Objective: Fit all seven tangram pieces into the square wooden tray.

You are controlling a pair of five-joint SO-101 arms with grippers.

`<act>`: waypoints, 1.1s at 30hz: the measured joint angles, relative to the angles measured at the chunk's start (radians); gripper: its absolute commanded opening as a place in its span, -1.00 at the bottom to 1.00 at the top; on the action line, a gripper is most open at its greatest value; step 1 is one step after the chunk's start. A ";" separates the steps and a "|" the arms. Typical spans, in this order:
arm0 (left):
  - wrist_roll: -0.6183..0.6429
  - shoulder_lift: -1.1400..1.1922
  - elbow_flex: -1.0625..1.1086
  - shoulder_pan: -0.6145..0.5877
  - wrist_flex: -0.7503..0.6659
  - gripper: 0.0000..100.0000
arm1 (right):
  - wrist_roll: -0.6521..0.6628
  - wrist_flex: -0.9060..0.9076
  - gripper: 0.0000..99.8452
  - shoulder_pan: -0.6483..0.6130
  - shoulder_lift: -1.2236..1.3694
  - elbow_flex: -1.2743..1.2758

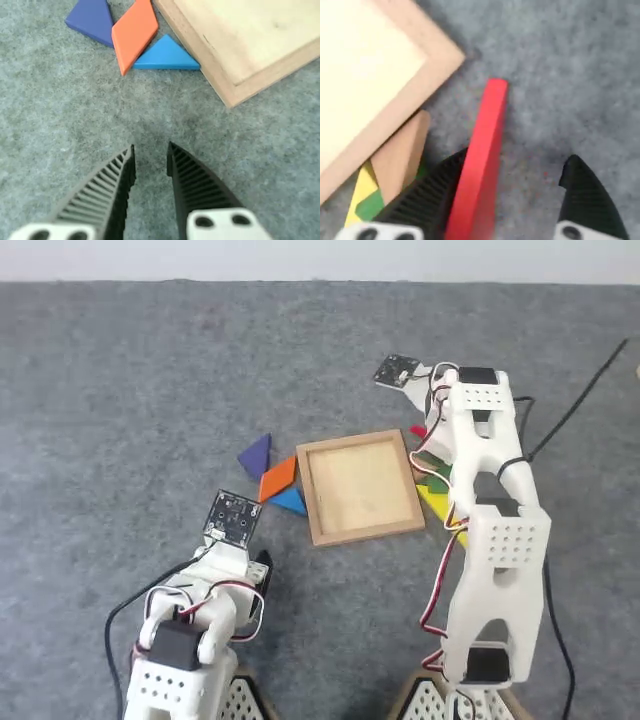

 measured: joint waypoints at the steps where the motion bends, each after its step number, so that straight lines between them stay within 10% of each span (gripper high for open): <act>1: 0.000 0.000 0.000 0.000 0.000 -0.80 | -0.006 0.000 -0.70 0.000 0.000 0.000; 4: 0.000 0.000 0.000 0.000 0.000 -0.80 | -0.034 0.000 -0.99 0.000 -0.003 -0.002; 19: 0.000 0.000 0.000 0.000 0.000 -0.80 | -0.361 0.183 -0.99 0.049 -0.212 -0.037; 33: 0.000 0.000 0.000 0.000 0.000 -0.80 | -0.872 0.476 -0.99 -0.267 -0.419 -0.101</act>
